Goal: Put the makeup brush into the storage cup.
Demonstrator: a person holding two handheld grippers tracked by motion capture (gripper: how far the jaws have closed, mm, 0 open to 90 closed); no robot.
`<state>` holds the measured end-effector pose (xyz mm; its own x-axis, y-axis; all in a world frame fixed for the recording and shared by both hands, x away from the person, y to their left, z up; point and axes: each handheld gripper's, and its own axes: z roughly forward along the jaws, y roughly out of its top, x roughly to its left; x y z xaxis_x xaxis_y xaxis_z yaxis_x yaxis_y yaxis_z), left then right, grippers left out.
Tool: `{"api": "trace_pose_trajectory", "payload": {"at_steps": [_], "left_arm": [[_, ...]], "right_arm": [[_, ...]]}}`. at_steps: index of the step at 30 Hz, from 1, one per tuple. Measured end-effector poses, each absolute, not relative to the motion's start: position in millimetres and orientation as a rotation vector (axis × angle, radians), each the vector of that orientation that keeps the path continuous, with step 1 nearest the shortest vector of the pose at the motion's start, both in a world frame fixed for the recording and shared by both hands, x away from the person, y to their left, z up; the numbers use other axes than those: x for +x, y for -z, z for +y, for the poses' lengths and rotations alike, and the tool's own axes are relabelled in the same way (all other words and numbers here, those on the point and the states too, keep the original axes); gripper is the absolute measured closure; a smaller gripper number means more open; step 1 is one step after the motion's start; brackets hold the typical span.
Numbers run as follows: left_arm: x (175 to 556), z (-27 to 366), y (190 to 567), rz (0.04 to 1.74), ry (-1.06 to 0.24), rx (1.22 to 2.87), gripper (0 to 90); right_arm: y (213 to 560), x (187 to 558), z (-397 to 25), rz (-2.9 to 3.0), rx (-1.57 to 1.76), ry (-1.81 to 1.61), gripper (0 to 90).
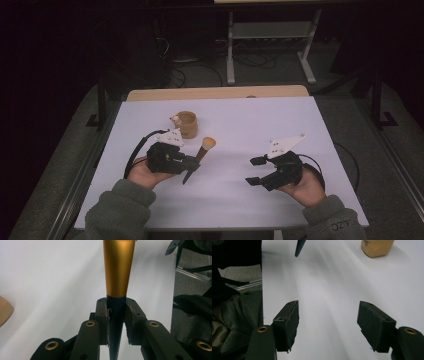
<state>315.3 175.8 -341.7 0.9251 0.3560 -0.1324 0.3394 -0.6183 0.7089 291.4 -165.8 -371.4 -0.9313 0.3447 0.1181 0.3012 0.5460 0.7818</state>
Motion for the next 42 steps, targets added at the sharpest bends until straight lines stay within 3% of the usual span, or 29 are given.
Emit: {"api": "trace_pose_trajectory", "payload": {"at_steps": [19, 42], "left_arm": [[343.7, 172.0, 323.8, 0.511, -0.044, 2.285, 74.8], [381.2, 168.0, 305.5, 0.534, -0.071, 2.29, 74.8]], "right_arm": [[386.3, 273.7, -204.1, 2.65, 0.698, -1.356, 32.0], [393.6, 270.4, -218.6, 2.619, 0.759, -1.345, 29.5]]}}
